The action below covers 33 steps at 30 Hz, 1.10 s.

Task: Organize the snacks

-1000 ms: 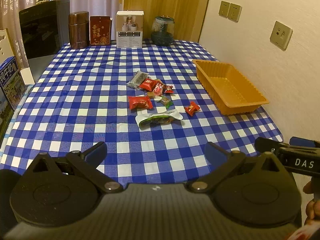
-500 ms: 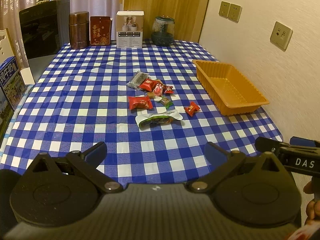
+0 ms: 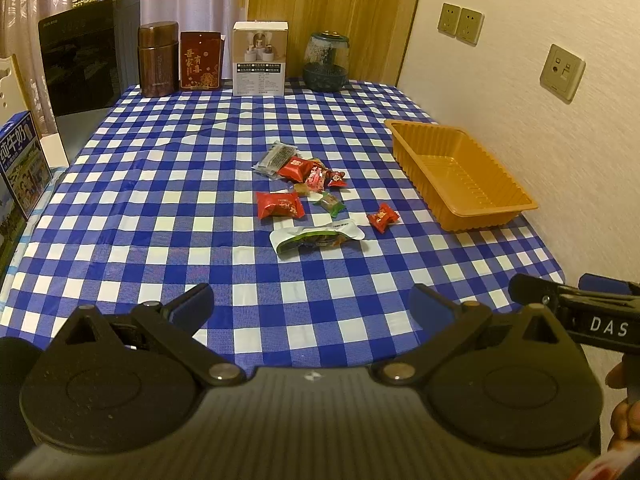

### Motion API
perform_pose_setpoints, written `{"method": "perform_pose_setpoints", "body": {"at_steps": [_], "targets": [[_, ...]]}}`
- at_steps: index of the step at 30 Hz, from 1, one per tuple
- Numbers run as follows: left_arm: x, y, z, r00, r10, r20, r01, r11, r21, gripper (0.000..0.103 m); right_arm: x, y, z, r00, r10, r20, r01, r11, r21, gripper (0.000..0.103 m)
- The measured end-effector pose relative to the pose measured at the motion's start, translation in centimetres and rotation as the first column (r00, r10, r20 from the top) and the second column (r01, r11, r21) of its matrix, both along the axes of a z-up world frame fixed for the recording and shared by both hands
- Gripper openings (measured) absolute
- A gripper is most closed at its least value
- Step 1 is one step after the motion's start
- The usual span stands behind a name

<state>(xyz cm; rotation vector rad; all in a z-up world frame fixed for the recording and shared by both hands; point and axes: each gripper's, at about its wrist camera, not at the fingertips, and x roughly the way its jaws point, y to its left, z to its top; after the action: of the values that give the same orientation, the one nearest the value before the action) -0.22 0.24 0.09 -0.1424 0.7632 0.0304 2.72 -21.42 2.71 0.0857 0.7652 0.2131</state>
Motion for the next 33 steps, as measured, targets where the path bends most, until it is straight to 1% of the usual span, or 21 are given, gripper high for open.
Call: {"method": "perform_pose_setpoints", "body": {"at_steps": [26, 33], "targets": [[0.04, -0.07, 0.0, 1.0, -0.001, -0.002, 0.001, 1.0, -0.004, 0.103, 0.03, -0.01, -0.01, 1.0, 0.0, 0.0, 0.0, 1.0, 0.001, 0.103], [0.59, 0.14, -0.47, 1.0, -0.004, -0.01, 0.004, 0.999, -0.034, 0.103, 0.22, -0.16, -0.18, 1.0, -0.013, 0.005, 0.012, 1.0, 0.012, 0.103]]}}
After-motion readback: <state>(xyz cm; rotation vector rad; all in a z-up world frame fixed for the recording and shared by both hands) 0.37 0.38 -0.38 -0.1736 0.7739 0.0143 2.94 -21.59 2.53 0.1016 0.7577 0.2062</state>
